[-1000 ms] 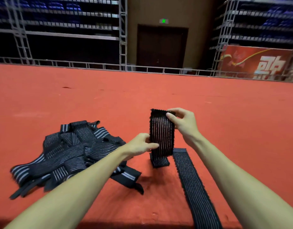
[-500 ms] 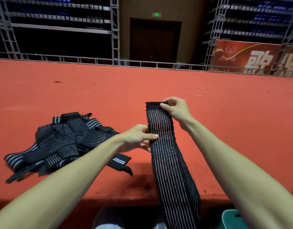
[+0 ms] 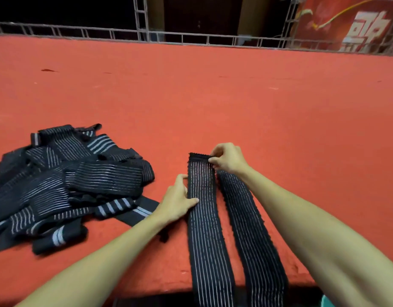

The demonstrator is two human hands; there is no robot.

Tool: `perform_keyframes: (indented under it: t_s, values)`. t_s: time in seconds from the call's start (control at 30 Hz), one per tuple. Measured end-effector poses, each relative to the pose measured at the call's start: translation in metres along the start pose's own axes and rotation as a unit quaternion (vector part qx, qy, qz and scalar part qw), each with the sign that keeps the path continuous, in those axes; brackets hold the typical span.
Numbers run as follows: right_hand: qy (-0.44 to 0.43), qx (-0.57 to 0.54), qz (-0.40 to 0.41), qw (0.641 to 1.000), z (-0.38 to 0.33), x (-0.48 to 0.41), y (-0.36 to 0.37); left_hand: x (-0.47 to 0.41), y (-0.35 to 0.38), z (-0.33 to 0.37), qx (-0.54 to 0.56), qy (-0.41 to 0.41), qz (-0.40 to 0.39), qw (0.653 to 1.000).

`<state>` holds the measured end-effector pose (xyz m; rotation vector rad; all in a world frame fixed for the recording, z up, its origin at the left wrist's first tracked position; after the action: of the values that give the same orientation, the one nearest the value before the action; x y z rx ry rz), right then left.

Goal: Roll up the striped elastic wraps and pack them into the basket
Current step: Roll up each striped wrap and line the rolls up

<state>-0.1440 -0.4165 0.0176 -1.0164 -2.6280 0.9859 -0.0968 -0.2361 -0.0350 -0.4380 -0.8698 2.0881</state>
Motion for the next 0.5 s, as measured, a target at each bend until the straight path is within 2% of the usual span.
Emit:
perform_keyframes:
  t_s: [0.13,0.3,0.4,0.5]
  values:
    - [-0.014,0.063,-0.005,0.998,0.021,-0.022,0.023,-0.010,0.005,-0.012,-0.037,0.023,0.022,0.999]
    - [-0.007,0.107,-0.015,0.994,0.039,-0.036,0.038,-0.012,0.009,-0.005,-0.180,0.111,0.071,0.975]
    - [-0.002,0.074,0.041,0.996,0.051,-0.034,0.017,-0.012,0.020,0.012,-0.175,0.174,0.028,0.969]
    - [-0.001,0.067,0.082,0.994,0.071,-0.026,-0.010,-0.017,0.038,0.030,-0.125,0.174,-0.012,0.977]
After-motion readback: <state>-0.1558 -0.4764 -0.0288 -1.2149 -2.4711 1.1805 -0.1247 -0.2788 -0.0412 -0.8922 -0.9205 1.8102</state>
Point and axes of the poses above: each hand's wrist, its own x-axis away from the middle knuckle, its own y-axis out of the palm, z = x × y, the point moved 6 cm from there along -x, towards the middle knuckle, and after that the axes turned 5 degrees about -x, right-handed, at the moved point
